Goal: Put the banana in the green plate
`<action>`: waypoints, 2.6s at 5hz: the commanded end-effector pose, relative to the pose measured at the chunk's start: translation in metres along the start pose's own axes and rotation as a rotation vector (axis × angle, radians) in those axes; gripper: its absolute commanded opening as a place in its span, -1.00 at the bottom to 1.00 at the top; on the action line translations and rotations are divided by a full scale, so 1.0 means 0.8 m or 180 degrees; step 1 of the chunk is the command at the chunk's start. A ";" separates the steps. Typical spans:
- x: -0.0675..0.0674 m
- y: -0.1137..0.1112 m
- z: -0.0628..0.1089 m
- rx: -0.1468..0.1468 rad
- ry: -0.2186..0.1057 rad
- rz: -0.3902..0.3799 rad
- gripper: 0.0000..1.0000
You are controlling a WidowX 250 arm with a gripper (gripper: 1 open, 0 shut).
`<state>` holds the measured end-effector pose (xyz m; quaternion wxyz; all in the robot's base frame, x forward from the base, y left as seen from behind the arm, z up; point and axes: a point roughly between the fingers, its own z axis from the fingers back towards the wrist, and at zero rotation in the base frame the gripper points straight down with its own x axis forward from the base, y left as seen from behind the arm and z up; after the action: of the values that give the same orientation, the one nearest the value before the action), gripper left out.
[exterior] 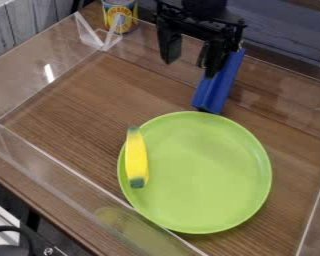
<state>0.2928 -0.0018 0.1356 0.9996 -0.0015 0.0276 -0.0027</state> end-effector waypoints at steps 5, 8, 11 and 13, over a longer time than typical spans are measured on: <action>-0.048 -0.010 -0.037 -0.0012 0.0032 0.0331 1.00; -0.086 -0.011 -0.074 -0.0096 -0.0004 0.1004 1.00; -0.111 -0.001 -0.110 -0.0380 -0.0228 0.1972 1.00; -0.113 0.004 -0.083 -0.0404 -0.0255 0.1965 1.00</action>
<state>0.1916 -0.0002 0.0655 0.9521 -0.0512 0.0073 0.3014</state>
